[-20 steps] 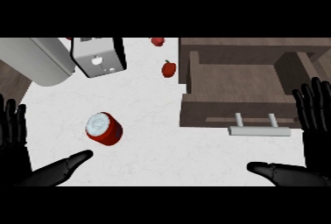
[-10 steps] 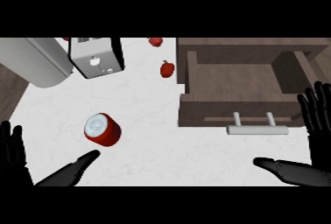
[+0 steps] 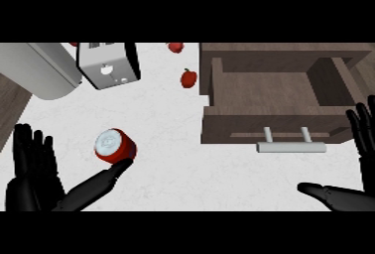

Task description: Pick up the can, place it into the drawer and close the drawer

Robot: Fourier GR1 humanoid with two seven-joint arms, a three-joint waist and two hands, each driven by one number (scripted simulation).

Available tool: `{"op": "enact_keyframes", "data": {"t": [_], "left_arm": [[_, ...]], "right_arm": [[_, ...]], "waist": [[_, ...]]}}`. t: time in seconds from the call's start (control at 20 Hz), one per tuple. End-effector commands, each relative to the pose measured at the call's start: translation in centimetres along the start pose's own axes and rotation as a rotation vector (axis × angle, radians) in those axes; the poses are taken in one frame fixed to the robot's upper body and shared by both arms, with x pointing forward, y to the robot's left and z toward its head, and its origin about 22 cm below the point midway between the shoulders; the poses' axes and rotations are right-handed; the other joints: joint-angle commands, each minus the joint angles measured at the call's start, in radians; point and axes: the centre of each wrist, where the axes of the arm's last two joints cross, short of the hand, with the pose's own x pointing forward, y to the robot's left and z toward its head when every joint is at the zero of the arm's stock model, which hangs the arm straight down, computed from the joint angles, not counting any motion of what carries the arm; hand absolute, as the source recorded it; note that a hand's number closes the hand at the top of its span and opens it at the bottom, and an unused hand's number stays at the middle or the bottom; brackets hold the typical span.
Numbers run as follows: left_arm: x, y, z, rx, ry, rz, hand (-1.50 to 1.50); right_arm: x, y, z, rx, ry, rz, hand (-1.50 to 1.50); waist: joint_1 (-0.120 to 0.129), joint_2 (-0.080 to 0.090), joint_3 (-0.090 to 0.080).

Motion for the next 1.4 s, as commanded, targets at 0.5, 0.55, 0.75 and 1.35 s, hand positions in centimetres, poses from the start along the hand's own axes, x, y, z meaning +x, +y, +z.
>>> {"op": "enact_keyframes", "data": {"t": [0.5, 0.55, 0.75, 1.35], "left_arm": [[-7.8, -2.5, 1.6, 0.033, 0.076, -0.062, -1.5], [-9.5, -2.9, 0.7, 0.051, 0.083, -0.062, -1.5], [-11.5, -3.4, -0.6, 0.068, 0.101, -0.062, -1.5], [-17.3, -1.4, -1.6, 0.107, 0.15, -0.056, -1.5]], "right_arm": [[0.8, -1.7, 0.9, -0.035, -0.024, -0.007, -1.5], [-0.2, -1.5, 0.7, 0.003, -0.023, 0.01, -1.5], [0.7, -0.3, 1.8, -0.014, -0.016, 0.019, -1.5], [3.8, -2.4, 2.5, -0.016, -0.017, 0.015, -1.5]], "waist": [[0.001, 0.0, 0.0], [0.0, 0.0, -0.001], [-0.002, 0.001, -0.001], [-0.002, 0.0, -0.001]]}}
